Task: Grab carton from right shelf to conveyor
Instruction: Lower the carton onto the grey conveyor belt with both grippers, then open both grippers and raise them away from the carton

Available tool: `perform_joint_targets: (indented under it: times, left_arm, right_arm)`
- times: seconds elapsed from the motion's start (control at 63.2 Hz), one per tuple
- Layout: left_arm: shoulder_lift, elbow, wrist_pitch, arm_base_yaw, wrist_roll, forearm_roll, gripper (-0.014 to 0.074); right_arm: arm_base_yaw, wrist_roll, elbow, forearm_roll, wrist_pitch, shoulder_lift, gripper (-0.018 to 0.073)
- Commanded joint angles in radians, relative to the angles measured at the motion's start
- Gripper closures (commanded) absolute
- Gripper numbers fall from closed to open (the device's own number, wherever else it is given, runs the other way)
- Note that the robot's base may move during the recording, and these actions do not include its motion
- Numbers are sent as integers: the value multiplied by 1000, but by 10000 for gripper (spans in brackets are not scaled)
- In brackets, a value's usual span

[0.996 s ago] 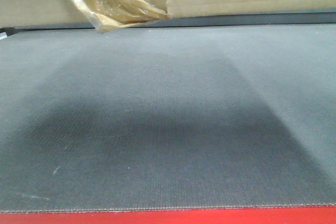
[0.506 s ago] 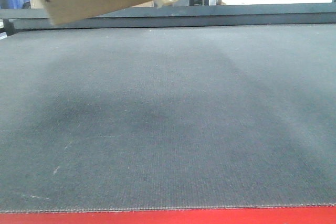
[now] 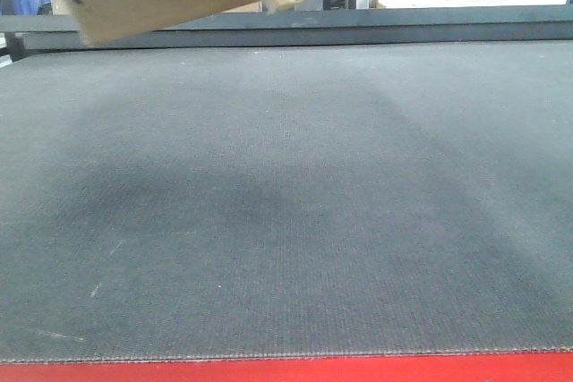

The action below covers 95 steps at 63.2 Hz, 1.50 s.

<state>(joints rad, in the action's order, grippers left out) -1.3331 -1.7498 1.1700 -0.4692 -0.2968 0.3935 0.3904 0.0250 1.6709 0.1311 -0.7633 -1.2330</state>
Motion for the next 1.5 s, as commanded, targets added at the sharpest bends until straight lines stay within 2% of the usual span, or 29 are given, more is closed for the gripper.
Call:
perform_joint_targets:
  times: [0.0, 0.111, 0.19, 0.316, 0.38, 0.538, 0.648, 0.822, 0.933, 0.996, 1.107, 1.17, 1.202, 1.376, 1.486]
  left_arm:
    - [8, -1, 23, 4, 26, 63, 615]
    - [-6, -1, 19, 6, 25, 58, 615]
    - [-33, -1, 8, 24, 25, 52, 615]
    - [-91, -1, -63, 83, 25, -37, 615]
    - [-125, -1, -106, 117, 25, -78, 615]
    - [-202, -1, -184, 167, 25, -80, 615]
    - [-261, 1, -205, 182, 25, -80, 615]
    - [-356, 1, -208, 185, 25, -78, 598]
    - [-395, 1, -210, 185, 25, -76, 476]
    - [-406, 1, -213, 185, 25, -74, 371]
    - [-408, 1, -213, 185, 25, -74, 130]
    - [-401, 1, -210, 185, 25, -76, -10]
    - [-397, 1, -202, 185, 25, -80, -29]
    - [-331, 1, -138, 185, 25, -82, -11]
    - [-265, 1, -106, 185, 28, -82, -5]
  right_arm:
    - [-3, 1, 12, 7, -10, 19, 627]
    - [-3, 1, 12, -2, -125, 10, 627]
    - [-3, 1, 12, -49, -178, -10, 627]
    - [-3, 1, 12, -98, -243, -84, 627]
    - [-3, 1, 12, -108, -246, -126, 627]
    - [-3, 1, 12, -131, -222, -245, 627]
    - [-5, 1, 12, -167, -195, -324, 627]
    - [-23, 1, 12, -167, -145, -425, 627]
    - [-26, 1, 12, -167, -126, -455, 615]
    - [-29, 1, 12, -167, -123, -464, 547]
    - [-29, 1, 12, -167, -123, -466, 264]
    - [-29, 1, 14, -167, -137, -461, 52]
    - [-29, 1, 14, -167, -142, -455, -13]
    - [-32, 1, 14, -165, -148, -397, 30]
    - [-44, -6, 14, -165, -155, -331, 130]
